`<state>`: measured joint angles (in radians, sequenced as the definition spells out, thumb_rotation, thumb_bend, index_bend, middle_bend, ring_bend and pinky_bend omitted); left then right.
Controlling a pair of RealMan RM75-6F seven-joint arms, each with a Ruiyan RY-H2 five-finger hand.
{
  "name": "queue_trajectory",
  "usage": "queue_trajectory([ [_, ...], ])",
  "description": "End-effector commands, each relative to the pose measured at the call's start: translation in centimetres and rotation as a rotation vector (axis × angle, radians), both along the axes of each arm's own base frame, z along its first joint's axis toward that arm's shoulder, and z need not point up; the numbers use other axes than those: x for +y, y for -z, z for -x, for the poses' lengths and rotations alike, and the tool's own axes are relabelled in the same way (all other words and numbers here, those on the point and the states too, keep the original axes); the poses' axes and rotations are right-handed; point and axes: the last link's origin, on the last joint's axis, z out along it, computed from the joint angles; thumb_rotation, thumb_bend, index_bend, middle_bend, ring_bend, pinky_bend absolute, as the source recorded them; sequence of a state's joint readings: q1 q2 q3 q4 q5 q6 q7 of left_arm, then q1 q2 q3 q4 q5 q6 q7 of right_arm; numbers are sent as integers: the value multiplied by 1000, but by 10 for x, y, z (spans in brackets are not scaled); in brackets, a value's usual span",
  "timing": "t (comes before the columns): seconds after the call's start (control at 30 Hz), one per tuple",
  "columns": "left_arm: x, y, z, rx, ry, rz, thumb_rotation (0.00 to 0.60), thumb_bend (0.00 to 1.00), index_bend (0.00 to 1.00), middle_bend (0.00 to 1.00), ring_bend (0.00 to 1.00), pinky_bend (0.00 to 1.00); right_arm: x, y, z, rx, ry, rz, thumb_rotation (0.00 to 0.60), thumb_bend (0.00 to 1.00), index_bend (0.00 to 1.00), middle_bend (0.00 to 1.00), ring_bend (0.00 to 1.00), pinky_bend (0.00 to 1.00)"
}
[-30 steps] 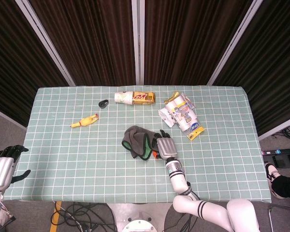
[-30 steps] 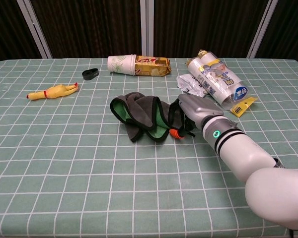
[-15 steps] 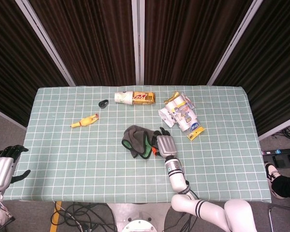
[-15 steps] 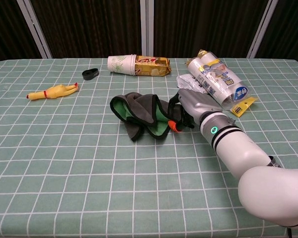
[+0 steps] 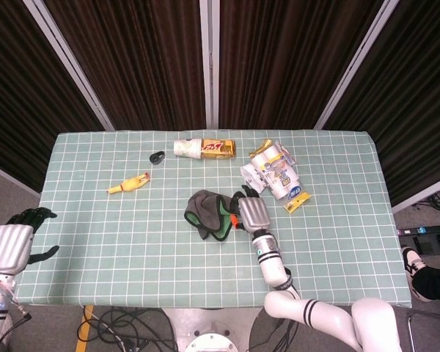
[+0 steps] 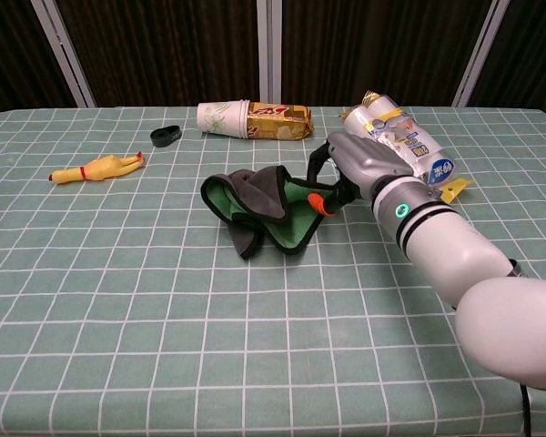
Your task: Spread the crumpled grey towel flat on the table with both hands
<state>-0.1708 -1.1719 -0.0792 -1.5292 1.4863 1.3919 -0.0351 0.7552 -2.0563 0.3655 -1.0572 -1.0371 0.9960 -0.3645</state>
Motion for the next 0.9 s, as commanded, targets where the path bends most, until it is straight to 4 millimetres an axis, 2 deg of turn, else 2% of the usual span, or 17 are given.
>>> queue_trajectory([
  [0.03, 24, 9, -13, -64, 39, 39, 600, 89, 300, 292, 241, 316, -9, -21, -15, 13, -29, 3, 600, 353, 800, 298, 85, 148],
  [0.3, 71, 49, -43, -236, 86, 163, 600, 102, 335, 292, 241, 316, -23, -42, -51, 20, -47, -32, 600, 368, 799, 294, 85, 148],
  [0.4, 82, 64, -52, -267, 90, 208, 600, 108, 335, 292, 241, 317, -28, -46, -63, 10, -44, -47, 600, 367, 799, 294, 84, 148],
  [0.6, 96, 94, -68, -299, 100, 255, 600, 108, 335, 292, 242, 317, -37, -56, -85, -18, -34, -55, 600, 365, 800, 294, 84, 148],
  [0.9, 110, 140, -84, -343, 32, 337, 600, 93, 335, 292, 241, 320, -45, -55, -97, -12, -17, -52, 600, 364, 800, 294, 85, 148],
])
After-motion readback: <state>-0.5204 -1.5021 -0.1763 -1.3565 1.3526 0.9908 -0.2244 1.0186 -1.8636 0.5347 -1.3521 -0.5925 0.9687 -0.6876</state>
